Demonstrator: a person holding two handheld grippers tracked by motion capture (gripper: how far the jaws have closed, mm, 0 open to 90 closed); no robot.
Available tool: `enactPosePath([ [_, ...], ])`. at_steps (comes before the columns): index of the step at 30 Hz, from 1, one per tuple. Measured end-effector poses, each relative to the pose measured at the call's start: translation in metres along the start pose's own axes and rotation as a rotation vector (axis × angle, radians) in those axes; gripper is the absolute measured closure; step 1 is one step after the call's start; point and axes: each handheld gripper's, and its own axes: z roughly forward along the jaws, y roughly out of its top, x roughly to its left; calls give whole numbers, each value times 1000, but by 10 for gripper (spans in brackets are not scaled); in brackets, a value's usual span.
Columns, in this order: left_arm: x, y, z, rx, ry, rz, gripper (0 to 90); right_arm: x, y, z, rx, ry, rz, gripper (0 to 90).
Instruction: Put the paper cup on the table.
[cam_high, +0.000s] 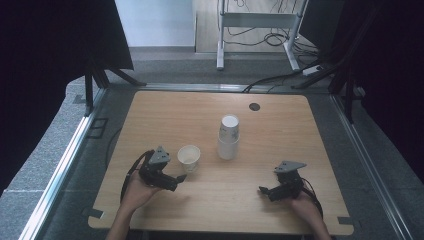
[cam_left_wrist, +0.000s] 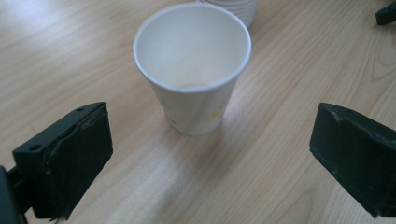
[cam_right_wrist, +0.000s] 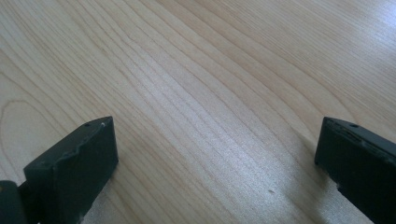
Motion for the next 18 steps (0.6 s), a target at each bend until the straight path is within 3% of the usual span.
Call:
enactPosePath([
  [10,-8,-32,19,23,8,-31,0,0,0,0,0,0,0,0],
  [16,-11,-43,29,69,13,-31,0,0,0,0,0,-1,0,0],
  [18,-12,-43,33,112,14,-32,0,0,0,0,-1,-1,0,0],
])
